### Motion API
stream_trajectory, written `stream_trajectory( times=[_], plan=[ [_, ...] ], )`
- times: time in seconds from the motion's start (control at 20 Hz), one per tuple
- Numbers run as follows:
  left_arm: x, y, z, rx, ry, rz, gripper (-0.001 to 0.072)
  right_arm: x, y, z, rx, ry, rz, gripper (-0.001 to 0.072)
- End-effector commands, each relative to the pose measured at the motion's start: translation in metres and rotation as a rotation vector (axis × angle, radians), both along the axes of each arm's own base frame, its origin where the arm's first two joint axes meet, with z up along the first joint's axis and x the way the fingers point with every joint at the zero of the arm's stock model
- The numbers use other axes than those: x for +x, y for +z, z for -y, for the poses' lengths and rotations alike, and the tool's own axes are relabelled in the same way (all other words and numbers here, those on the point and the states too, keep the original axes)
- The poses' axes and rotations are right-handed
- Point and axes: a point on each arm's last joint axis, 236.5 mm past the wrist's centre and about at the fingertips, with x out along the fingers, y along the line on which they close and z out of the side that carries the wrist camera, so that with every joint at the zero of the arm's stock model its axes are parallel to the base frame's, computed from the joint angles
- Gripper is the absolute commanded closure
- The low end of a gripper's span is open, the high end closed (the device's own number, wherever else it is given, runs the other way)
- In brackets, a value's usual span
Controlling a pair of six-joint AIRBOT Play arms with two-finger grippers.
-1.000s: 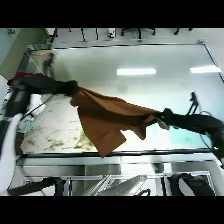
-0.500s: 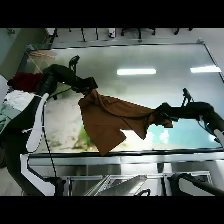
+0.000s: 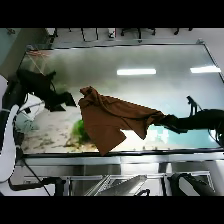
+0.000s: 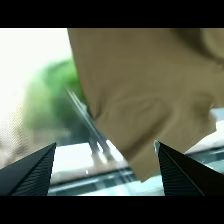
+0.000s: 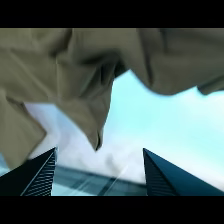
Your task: Fold the shirts.
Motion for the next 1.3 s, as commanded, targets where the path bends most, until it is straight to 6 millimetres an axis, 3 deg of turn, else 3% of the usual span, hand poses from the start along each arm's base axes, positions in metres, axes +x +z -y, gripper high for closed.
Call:
stream_trajectory(
  times=[0.0,0.2,0.35,0.5,0.55,0.6,0.7,0.75,0.8,0.85,0.9,0.95,1.0,1.1,1.15,1.2,1.25],
  plan=[
    [-0.057,-0.063,0.013,-0.023,0.070,-0.042,0.0014,-0.032,-0.026,-0.035,0.037,0.036,-0.032,0.0106],
    [-0.056,-0.103,0.051,-0.204,0.155,-0.051,0.0014,-0.035,-0.032,-0.067,0.069,0.098,-0.037,0.0106],
    [-0.046,-0.119,0.054,-0.205,0.147,-0.089,0.0015,-0.040,-0.036,-0.077,0.068,0.134,-0.050,0.0107],
    [-0.031,-0.123,0.062,-0.221,0.135,-0.086,0.0017,-0.034,-0.042,-0.075,0.055,0.111,-0.048,0.0107],
    [-0.027,-0.123,0.066,-0.224,0.124,-0.082,0.0129,-0.032,-0.043,-0.076,0.061,0.099,-0.050,0.0107],
    [-0.025,-0.123,0.072,-0.223,0.102,-0.075,0.0294,-0.030,-0.045,-0.077,0.068,0.088,-0.054,0.0107],
    [-0.014,-0.123,0.081,-0.222,0.082,-0.054,0.0519,-0.029,-0.051,-0.077,0.069,0.078,-0.071,0.0107],
    [-0.008,-0.121,0.085,-0.224,0.073,-0.043,0.0600,-0.029,-0.056,-0.077,0.064,0.077,-0.082,0.0107],
    [-0.002,-0.119,0.087,-0.227,0.064,-0.036,0.0601,-0.029,-0.061,-0.078,0.058,0.077,-0.092,0.0107],
    [0.001,-0.116,0.089,-0.232,0.056,-0.034,0.0686,-0.029,-0.066,-0.079,0.052,0.074,-0.099,0.0108],
    [0.004,-0.113,0.088,-0.231,0.051,-0.026,0.0686,-0.028,-0.071,-0.080,0.047,0.071,-0.105,0.0112],
    [0.005,-0.110,0.089,-0.232,0.046,-0.021,0.0686,-0.027,-0.075,-0.081,0.041,0.072,-0.106,0.0184],
    [0.004,-0.108,0.088,-0.233,0.045,-0.019,0.0686,-0.024,-0.079,-0.081,0.031,0.073,-0.096,0.0303],
    [0.001,-0.106,0.083,-0.233,0.056,-0.019,0.0686,-0.012,-0.084,-0.076,0.008,0.047,-0.069,0.0373],
    [-0.002,-0.106,0.081,-0.232,0.062,-0.024,0.0686,-0.004,-0.082,-0.074,-0.001,0.042,-0.047,0.0580],
    [-0.005,-0.108,0.078,-0.230,0.066,-0.030,0.0686,0.007,-0.076,-0.074,-0.005,0.042,-0.014,0.0692],
    [-0.007,-0.109,0.074,-0.229,0.075,-0.037,0.0686,0.020,-0.066,-0.074,-0.005,0.042,0.022,0.0693]
  ],
)
